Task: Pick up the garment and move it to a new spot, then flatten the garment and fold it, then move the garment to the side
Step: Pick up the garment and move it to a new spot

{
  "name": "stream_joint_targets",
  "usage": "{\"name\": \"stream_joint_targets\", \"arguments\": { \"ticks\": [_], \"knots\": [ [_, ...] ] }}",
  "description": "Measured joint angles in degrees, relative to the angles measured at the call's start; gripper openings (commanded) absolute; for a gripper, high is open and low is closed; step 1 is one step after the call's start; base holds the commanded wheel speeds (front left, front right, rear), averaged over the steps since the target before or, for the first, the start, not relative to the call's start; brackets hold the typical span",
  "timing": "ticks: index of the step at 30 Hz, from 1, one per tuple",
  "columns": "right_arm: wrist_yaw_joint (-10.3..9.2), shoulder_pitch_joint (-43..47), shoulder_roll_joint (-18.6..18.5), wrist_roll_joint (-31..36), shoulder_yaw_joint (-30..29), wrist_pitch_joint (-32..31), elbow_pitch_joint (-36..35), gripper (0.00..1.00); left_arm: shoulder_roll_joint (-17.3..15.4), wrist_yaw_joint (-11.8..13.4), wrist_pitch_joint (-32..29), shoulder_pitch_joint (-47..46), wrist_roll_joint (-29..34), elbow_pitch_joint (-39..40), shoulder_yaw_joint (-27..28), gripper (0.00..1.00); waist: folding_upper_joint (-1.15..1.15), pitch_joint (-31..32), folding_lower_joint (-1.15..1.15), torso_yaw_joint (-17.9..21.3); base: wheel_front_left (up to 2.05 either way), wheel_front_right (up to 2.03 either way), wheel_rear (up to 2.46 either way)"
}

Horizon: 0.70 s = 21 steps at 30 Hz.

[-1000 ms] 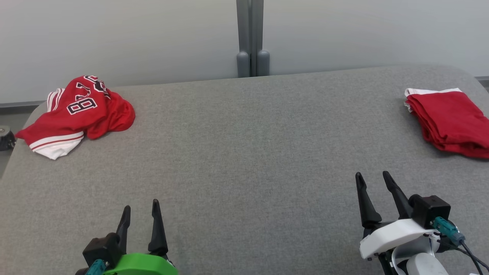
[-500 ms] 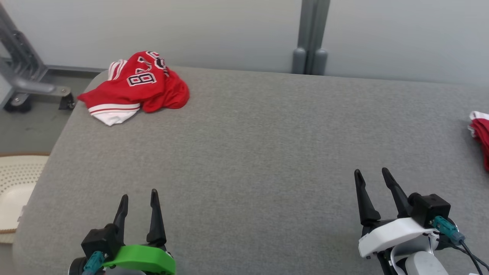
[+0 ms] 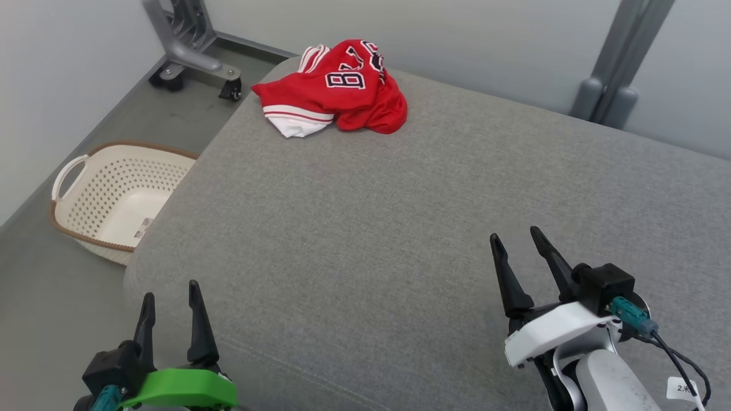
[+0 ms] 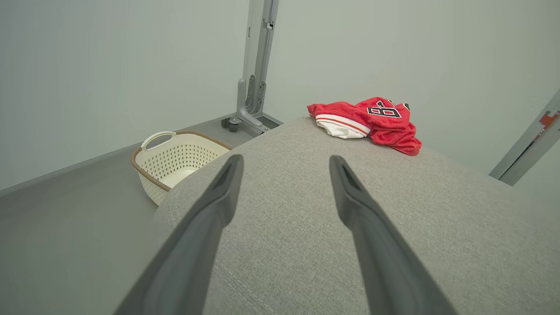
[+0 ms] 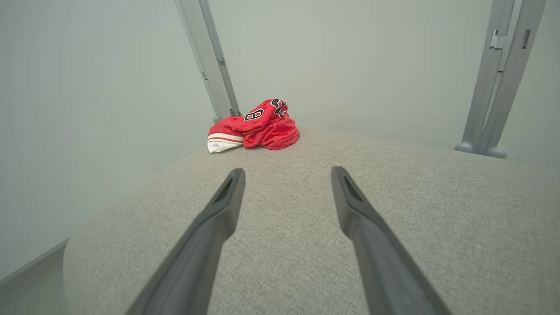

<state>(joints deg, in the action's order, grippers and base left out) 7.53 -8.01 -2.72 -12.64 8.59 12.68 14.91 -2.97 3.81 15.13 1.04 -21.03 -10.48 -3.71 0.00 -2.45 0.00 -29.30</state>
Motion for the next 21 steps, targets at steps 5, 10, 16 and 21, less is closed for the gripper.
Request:
{"name": "stream_joint_targets", "arguments": {
  "ticks": [5,10,16,21],
  "knots": [
    [0.0,-1.1,0.0,0.3,0.6,-0.1,1.1,1.0,0.0,0.1,0.0,0.1,-0.2,1.0,0.2,1.0,0.0,-1.8,0.0,-1.7,0.0,0.0,0.0],
    [0.0,-1.5,0.0,1.3,-1.2,0.0,0.7,1.0,0.1,0.2,0.0,0.0,-0.5,1.2,-0.6,1.0,0.0,-2.9,0.0,-2.1,0.0,0.0,0.0],
    [0.0,-1.4,0.0,3.7,-5.0,-0.1,-2.5,1.0,-0.6,-1.3,0.0,-5.1,1.1,0.9,-0.3,1.0,0.0,-5.1,0.0,-2.2,0.0,0.0,0.0],
    [0.0,-2.6,0.1,6.7,-5.9,-2.8,-7.7,1.0,-6.6,-2.7,0.0,-15.8,3.1,1.4,2.2,1.0,0.0,-8.0,0.0,-1.3,0.0,0.0,0.0]
  ]
}}
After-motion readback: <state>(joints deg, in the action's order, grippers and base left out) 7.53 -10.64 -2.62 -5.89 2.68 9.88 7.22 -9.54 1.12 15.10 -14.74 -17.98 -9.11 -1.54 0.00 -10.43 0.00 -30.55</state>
